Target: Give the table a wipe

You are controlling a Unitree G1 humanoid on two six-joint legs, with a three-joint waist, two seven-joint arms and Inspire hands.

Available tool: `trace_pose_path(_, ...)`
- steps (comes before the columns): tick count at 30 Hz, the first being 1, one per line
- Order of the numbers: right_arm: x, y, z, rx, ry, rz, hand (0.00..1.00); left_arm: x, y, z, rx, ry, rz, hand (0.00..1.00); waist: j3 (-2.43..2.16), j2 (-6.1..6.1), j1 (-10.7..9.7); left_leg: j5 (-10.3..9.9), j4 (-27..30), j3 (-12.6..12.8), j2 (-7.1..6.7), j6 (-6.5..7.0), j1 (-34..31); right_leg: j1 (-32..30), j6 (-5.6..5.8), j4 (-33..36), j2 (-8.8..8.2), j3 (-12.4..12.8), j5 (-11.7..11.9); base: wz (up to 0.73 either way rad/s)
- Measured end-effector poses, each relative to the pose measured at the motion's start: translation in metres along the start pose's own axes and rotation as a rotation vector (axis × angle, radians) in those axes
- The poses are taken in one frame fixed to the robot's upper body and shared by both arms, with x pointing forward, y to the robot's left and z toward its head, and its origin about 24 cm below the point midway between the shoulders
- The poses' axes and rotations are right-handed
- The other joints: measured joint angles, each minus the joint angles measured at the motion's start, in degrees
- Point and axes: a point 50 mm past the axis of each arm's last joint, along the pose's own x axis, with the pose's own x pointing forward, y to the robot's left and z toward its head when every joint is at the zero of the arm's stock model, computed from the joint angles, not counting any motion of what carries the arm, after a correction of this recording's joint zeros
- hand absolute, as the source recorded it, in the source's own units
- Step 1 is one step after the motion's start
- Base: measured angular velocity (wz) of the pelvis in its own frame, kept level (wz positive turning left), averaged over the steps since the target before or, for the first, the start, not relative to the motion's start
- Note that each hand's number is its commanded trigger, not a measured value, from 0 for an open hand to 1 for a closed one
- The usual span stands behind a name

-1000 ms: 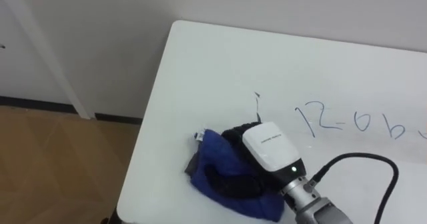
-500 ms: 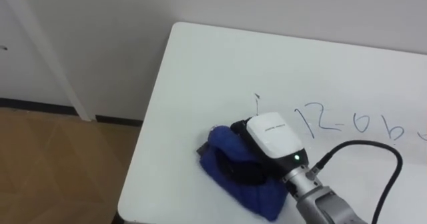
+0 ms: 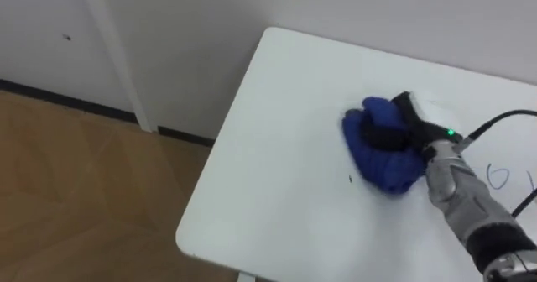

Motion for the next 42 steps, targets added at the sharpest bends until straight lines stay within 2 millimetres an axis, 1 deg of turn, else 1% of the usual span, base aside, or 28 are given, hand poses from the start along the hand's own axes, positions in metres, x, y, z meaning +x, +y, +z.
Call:
trace_pose_path(1, -0.001, -0.002, -0.01, 0.009, 0.042, -0.006, 1.0, 0.001, 0.002, 0.004, 0.003, -0.009, 0.001, 0.0, -0.02, 0.0, -0.1, -0.02, 0.27, 0.01, 0.02, 0.03, -0.5, -0.62, 0.11, 0.01, -0.18, -0.15, -0.08, 0.04)
trace_pose_path(2, 0.0, -0.006, -0.014, 0.015, 0.058, -0.026, 1.0, 0.003, 0.006, 0.009, 0.005, -0.02, 0.002, 0.0, 0.08, 0.12, -0.53, -0.13, 0.94, 0.07, -0.07, 0.22, -1.46, -0.86, 0.11, -0.02, -0.28, -0.18, -0.08, 0.0)
trace_pose_path(6, -0.001, -0.014, -0.028, 0.022, 0.112, -0.081, 1.0, 0.006, 0.021, 0.024, -0.004, -0.061, 0.032, 0.0, 0.06, 0.19, -2.08, -0.28, 2.47, 0.22, -0.12, 0.45, -4.23, -2.68, 0.11, 0.15, -0.35, -0.54, -0.06, 0.04)
trace_pose_path(8, -0.003, -0.018, -0.036, 0.004, 0.129, -0.098, 1.0, 0.006, 0.025, 0.027, -0.014, -0.074, 0.044, 0.0, -0.09, 0.55, -2.58, -0.31, 2.86, 0.22, -0.09, 0.5, -4.98, -3.44, 0.09, 0.75, -0.37, -0.55, -0.03, 0.03)
trace_pose_path(10, -0.013, -0.019, -0.056, -0.006, 0.184, -0.121, 1.0, 0.007, 0.026, 0.03, -0.02, -0.084, 0.052, 0.0, -0.34, 0.86, -2.63, -0.3, 2.69, 0.25, -0.09, 0.5, -4.73, -3.42, 0.09, 0.74, -0.35, -0.42, -0.03, 0.0)
trace_pose_path(11, -0.015, -0.018, -0.06, -0.012, 0.193, -0.127, 1.0, 0.006, 0.026, 0.03, -0.021, -0.083, 0.053, 0.0, -0.45, 0.88, -2.63, -0.3, 2.22, 0.29, -0.09, 0.5, -4.54, -3.42, 0.09, 0.72, -0.31, -0.22, -0.03, -0.1)
trace_pose_path(12, -0.021, -0.016, -0.067, -0.023, 0.209, -0.133, 1.0, 0.006, 0.026, 0.026, -0.029, -0.072, 0.054, 0.0, -0.98, 0.85, -2.66, -0.18, 1.56, 0.43, -0.08, 0.49, -4.2, -3.39, 0.09, 0.69, -0.27, -0.01, -0.03, -0.09)
trace_pose_path(13, -0.027, -0.013, -0.074, -0.019, 0.226, -0.139, 1.0, 0.005, 0.026, 0.022, -0.032, -0.063, 0.053, 0.0, -1.22, 0.9, -3.22, -0.12, 1.32, 0.6, -0.13, 0.47, -3.74, -3.15, 0.09, 0.65, -0.22, -0.02, -0.03, -0.04)
trace_pose_path(15, -0.035, -0.011, -0.084, -0.006, 0.256, -0.152, 1.0, 0.004, 0.025, 0.019, -0.061, -0.06, 0.058, 0.0, -1.37, 0.84, -4.23, -0.08, 1.37, 0.63, -0.24, 0.49, -3.37, -2.66, 0.09, 0.58, -0.16, -0.25, -0.03, 0.06)
trace_pose_path(17, -0.05, -0.006, -0.102, 0.0, 0.315, -0.167, 1.0, 0.002, 0.026, 0.019, -0.089, -0.074, 0.072, 0.0, -1.51, 0.63, -5.19, -0.08, 1.0, 0.63, -0.21, 0.48, -2.57, -1.88, 0.09, 0.19, -0.07, -0.38, -0.03, 0.02)
trace_pose_path(20, -0.069, 0.0, -0.12, -0.001, 0.38, -0.165, 1.0, 0.0, 0.029, 0.016, -0.098, -0.077, 0.092, 0.0, -1.94, 0.15, -6.26, -0.08, -0.16, 0.54, -0.21, 0.48, -0.19, 0.65, 0.12, -0.49, 0.0, -0.67, -0.05, 0.0)
trace_pose_path(23, -0.077, 0.005, -0.126, 0.008, 0.416, -0.15, 1.0, 0.0, 0.03, 0.016, -0.1, -0.087, 0.092, 0.0, -2.13, -0.18, -6.72, -0.1, -0.78, 0.33, -0.23, 0.46, 0.91, 1.75, 0.13, -0.98, 0.05, -0.85, -0.06, -0.02)
trace_pose_path(26, -0.061, 0.002, -0.107, -0.008, 0.367, -0.133, 1.0, 0.001, 0.023, 0.023, -0.094, -0.103, 0.07, 0.0, -1.75, -0.04, -5.75, -0.15, -1.61, 1.94, 0.03, 0.36, 2.04, 1.78, 0.12, -1.06, 0.3, 0.75, -0.04, -0.37)
trace_pose_path(27, -0.057, 0.0, -0.101, -0.017, 0.346, -0.132, 1.0, 0.001, 0.022, 0.023, -0.093, -0.102, 0.066, 0.0, -1.79, 0.05, -5.11, -0.13, -1.76, 2.5, 0.15, 0.32, 2.16, 1.52, 0.06, -0.91, 0.4, 1.26, 0.0, -0.48)
trace_pose_path(28, -0.043, -0.005, -0.079, -0.042, 0.264, -0.133, 1.0, 0.002, 0.021, 0.027, -0.095, -0.111, 0.063, 0.0, -1.66, 0.34, -4.23, -0.08, -2.03, 3.6, 0.51, 0.19, 2.44, 0.73, -0.16, -0.13, 0.49, 1.5, 0.13, -0.47)
trace_pose_path(29, -0.035, -0.007, -0.063, -0.051, 0.212, -0.132, 1.0, 0.002, 0.021, 0.026, -0.097, -0.107, 0.064, 0.0, -1.55, 0.17, -4.01, -0.03, -2.13, 3.61, 0.6, 0.11, 2.42, 0.27, -0.43, 0.06, 0.6, 1.47, 0.3, -0.52)
trace_pose_path(30, -0.017, -0.013, -0.023, -0.064, 0.074, -0.138, 1.0, 0.002, 0.022, 0.026, -0.093, -0.103, 0.065, 0.0, -1.2, 0.6, -3.9, 0.04, -2.11, 3.68, 0.87, -0.06, 2.32, -0.04, -0.88, -0.05, 0.9, 1.28, 0.62, -0.3)
trace_pose_path(31, -0.003, -0.021, 0.019, -0.097, -0.075, -0.162, 1.0, 0.003, 0.022, 0.025, -0.091, -0.096, 0.064, 0.0, -0.91, 0.5, -3.63, 0.21, -2.09, 3.67, 1.08, -0.33, 1.79, -0.67, -1.15, -0.06, 1.15, 1.3, 0.79, -0.14)
trace_pose_path(32, 0.004, -0.026, 0.039, -0.108, -0.142, -0.179, 1.0, 0.004, 0.021, 0.026, -0.086, -0.092, 0.061, 0.0, -0.51, 0.46, -3.52, 0.27, -1.96, 3.51, 1.15, -0.43, 1.5, -0.72, -1.25, -0.23, 1.28, 1.25, 0.85, 0.17)
trace_pose_path(33, 0.013, -0.038, 0.071, -0.124, -0.243, -0.211, 1.0, 0.005, 0.02, 0.033, -0.071, -0.105, 0.054, 0.0, -0.08, 0.24, -3.17, 0.39, -1.69, 2.93, 1.21, -0.63, 0.75, -1.03, -1.31, -0.39, 1.49, 0.98, 0.86, 0.25)
trace_pose_path(34, 0.019, -0.052, 0.09, -0.139, -0.307, -0.247, 1.0, 0.005, 0.019, 0.036, -0.061, -0.117, 0.053, 0.0, -0.15, -0.14, -0.88, 0.57, -1.77, 2.62, 1.28, -0.85, 0.1, -1.85, -1.36, -0.56, 1.6, 0.71, 0.88, 0.23)
trace_pose_path(35, 0.021, -0.059, 0.098, -0.137, -0.323, -0.263, 1.0, 0.005, 0.02, 0.036, -0.053, -0.116, 0.056, 0.0, -0.13, -0.32, 0.3, 0.69, -1.82, 2.56, 1.33, -0.9, -0.03, -2.01, -1.43, -0.68, 1.65, 0.57, 0.92, 0.12)
trace_pose_path(36, 0.025, -0.067, 0.107, -0.139, -0.343, -0.281, 1.0, 0.004, 0.023, 0.029, -0.046, -0.095, 0.063, 0.0, -0.25, -0.72, 2.1, 0.9, -1.94, 2.19, 1.36, -0.94, -0.05, -1.97, -1.47, -1.2, 1.67, -0.09, 0.94, 0.32)
trace_pose_path(37, 0.027, -0.072, 0.112, -0.142, -0.354, -0.291, 1.0, 0.003, 0.025, 0.021, -0.04, -0.065, 0.071, 0.0, -0.22, -0.87, 2.55, 0.9, -1.95, 1.17, 1.31, -0.94, -0.1, -1.7, -1.46, -1.33, 1.64, -0.93, 0.94, 0.58)
trace_pose_path(38, 0.028, -0.074, 0.111, -0.138, -0.346, -0.291, 1.0, 0.001, 0.025, 0.008, -0.034, -0.021, 0.075, 0.0, -0.26, -0.93, 2.62, 0.89, -1.91, -0.14, 1.16, -0.93, -0.27, -1.19, -1.46, -1.32, 1.56, -1.91, 0.94, 0.63)
trace_pose_path(39, 0.029, -0.073, 0.108, -0.14, -0.336, -0.285, 1.0, 0.0, 0.025, 0.003, -0.032, -0.001, 0.074, 0.0, -0.28, -0.95, 2.57, 0.89, -1.81, -0.6, 1.07, -0.91, -0.41, -0.94, -1.46, -1.35, 1.5, -2.23, 0.94, 0.65)
trace_pose_path(41, 0.03, -0.065, 0.091, -0.144, -0.279, -0.249, 1.0, -0.003, 0.023, -0.012, -0.027, 0.046, 0.07, 0.0, -0.31, -1.03, 2.48, 0.88, -1.53, -1.85, 0.79, -0.86, -0.56, -0.35, -1.43, -1.26, 1.32, -2.86, 0.92, 0.47)
trace_pose_path(42, 0.03, -0.058, 0.078, -0.151, -0.23, -0.215, 1.0, -0.005, 0.023, -0.018, -0.014, 0.066, 0.068, 0.0, -0.33, -1.05, 2.39, 0.89, -1.3, -2.36, 0.78, -0.86, -0.82, -0.3, -1.38, -1.13, 1.2, -3.52, 0.89, 0.32)
